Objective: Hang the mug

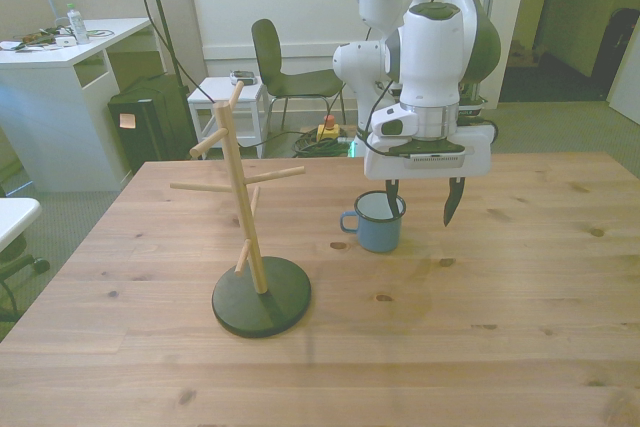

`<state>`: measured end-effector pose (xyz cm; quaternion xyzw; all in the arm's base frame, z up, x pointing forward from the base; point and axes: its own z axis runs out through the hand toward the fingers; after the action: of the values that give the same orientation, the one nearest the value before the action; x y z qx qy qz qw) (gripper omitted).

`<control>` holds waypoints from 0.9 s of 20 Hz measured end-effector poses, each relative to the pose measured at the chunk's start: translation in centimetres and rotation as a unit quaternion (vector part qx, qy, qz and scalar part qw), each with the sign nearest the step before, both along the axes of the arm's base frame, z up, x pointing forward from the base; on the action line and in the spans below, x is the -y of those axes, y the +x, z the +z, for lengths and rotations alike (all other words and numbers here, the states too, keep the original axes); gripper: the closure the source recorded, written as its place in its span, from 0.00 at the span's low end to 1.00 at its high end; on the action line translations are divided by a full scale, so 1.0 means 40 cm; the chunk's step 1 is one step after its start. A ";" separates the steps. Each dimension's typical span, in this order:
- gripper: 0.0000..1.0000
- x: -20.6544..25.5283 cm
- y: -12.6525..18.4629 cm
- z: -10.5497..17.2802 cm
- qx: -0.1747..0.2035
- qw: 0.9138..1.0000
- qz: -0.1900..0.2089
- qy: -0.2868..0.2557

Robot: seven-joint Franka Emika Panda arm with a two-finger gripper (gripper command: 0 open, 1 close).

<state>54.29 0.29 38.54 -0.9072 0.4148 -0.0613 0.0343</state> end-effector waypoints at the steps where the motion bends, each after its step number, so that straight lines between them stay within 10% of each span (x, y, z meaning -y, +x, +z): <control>1: 1.00 0.000 -0.002 -0.004 -0.002 1.000 -0.001 0.000; 18: 1.00 0.029 -0.021 -0.029 -0.005 1.000 -0.014 0.000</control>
<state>53.46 -0.86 37.37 -0.9016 0.4275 -0.0573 0.0317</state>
